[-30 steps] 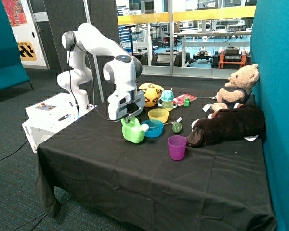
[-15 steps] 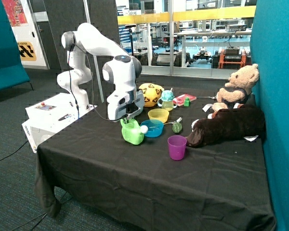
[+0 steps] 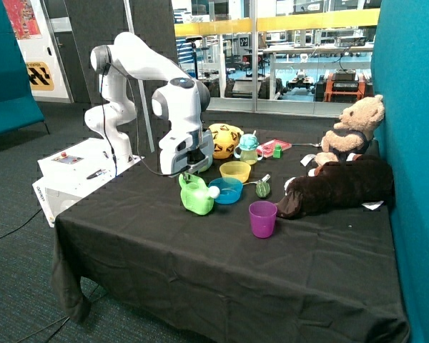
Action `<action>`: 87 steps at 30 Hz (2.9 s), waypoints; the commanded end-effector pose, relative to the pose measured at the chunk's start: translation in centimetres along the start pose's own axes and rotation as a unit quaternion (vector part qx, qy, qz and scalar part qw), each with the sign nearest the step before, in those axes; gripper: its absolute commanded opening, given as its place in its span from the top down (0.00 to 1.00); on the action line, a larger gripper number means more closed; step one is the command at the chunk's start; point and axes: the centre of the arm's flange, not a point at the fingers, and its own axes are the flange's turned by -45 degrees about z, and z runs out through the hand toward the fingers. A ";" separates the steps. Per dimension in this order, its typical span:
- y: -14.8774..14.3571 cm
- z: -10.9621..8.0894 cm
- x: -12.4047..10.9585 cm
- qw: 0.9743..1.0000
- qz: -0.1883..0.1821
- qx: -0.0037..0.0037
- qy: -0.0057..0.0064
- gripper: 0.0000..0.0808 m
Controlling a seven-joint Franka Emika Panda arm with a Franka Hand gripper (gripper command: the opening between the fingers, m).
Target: Sort the balls from left to right in order of size
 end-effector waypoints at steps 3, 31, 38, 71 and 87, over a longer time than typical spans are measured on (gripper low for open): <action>-1.4 -1.7 -0.7 1.000 -0.029 -0.003 0.001 0.10; -12.9 -5.7 -5.6 0.988 -0.155 -0.003 0.001 0.18; -16.0 -6.5 -6.8 0.982 -0.189 -0.003 0.001 0.18; -28.9 -7.3 -15.3 0.942 -0.335 -0.003 0.000 0.17; -34.7 -7.6 -20.0 0.911 -0.412 -0.003 0.000 0.19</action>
